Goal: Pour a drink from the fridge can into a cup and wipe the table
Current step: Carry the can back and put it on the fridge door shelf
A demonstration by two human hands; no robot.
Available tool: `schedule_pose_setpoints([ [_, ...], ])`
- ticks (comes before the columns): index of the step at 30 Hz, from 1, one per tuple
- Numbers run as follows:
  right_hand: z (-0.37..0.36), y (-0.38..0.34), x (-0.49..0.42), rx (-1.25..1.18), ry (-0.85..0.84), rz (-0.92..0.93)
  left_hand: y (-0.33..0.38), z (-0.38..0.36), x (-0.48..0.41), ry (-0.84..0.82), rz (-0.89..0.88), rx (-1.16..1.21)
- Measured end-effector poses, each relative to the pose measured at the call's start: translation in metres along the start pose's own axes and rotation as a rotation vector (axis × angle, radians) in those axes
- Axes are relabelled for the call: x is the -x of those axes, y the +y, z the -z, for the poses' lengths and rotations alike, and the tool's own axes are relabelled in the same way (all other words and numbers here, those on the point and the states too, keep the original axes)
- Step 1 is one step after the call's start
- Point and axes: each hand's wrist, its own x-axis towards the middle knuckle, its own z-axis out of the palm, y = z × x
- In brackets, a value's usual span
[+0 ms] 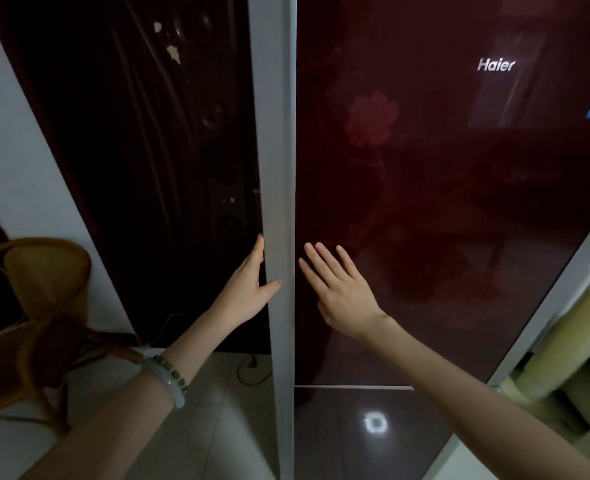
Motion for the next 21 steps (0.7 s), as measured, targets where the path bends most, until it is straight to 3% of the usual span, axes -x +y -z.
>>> schedule_pose_setpoints([
  [10,-0.005,0.002,-0.006,-0.016,-0.06,-0.008,-0.009,-0.001,-0.013,-0.013,-0.006,-0.034],
  [14,0.003,0.001,-0.006,-0.127,-0.075,-0.011,-0.003,-0.005,-0.007,0.021,-0.001,-0.104],
  [18,0.013,-0.001,0.005,-0.407,-0.07,-0.084,0.007,-0.018,0.016,0.037,-0.02,-0.43],
  [21,0.025,-0.001,0.023,-0.452,-0.115,-0.142,0.016,-0.029,0.033,0.079,-0.091,-0.732],
])
